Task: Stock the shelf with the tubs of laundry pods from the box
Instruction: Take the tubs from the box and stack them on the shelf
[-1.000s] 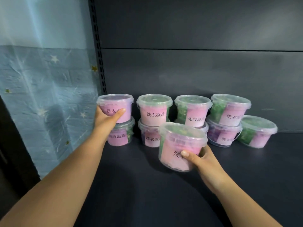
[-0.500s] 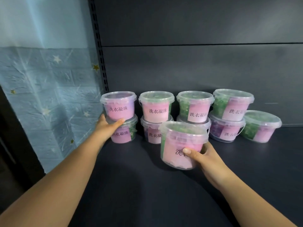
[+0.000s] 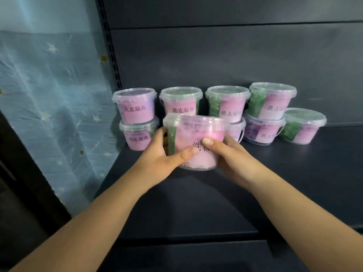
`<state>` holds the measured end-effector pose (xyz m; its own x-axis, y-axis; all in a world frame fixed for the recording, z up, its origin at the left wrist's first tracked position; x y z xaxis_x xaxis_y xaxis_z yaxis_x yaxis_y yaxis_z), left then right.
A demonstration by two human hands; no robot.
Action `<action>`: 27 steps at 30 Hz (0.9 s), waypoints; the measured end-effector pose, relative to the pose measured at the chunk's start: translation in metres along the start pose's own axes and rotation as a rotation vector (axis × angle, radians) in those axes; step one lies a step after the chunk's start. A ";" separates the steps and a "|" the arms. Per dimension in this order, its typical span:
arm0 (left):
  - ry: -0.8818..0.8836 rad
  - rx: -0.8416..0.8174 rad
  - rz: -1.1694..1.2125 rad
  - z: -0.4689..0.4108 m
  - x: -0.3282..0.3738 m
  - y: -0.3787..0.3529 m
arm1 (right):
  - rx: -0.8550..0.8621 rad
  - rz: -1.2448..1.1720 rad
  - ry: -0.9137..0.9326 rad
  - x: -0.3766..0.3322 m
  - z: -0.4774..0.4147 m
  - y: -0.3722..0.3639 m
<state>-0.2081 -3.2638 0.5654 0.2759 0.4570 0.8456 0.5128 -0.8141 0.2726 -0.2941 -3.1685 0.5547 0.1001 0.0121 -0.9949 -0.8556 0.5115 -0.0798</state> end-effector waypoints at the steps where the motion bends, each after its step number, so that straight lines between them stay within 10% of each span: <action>1: -0.013 -0.008 0.002 -0.003 0.002 -0.012 | 0.001 0.025 -0.015 -0.003 0.007 0.011; 12: 0.002 -0.424 -0.119 -0.043 0.022 -0.233 | 0.191 0.102 -0.076 -0.006 0.113 0.220; 17: -0.047 -0.566 -0.568 -0.057 0.036 -0.332 | 0.367 0.077 -0.009 -0.012 0.151 0.359; 27: -0.099 -0.376 -0.890 -0.023 0.061 -0.393 | 0.458 0.160 -0.056 0.002 0.077 0.480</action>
<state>-0.4114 -2.9241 0.5201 -0.0117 0.9751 0.2216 0.2784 -0.2097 0.9373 -0.6656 -2.8567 0.5187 0.0238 0.1609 -0.9867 -0.5525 0.8246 0.1212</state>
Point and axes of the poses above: each hand's wrist, its own z-axis away from the middle knuckle, its own y-axis out of the back of the hand, x = y × z, the point moved 9 cm from there along -z, towards the middle knuckle, and after that the axes turned 15 degrees about -y, right-handed, at the moved point
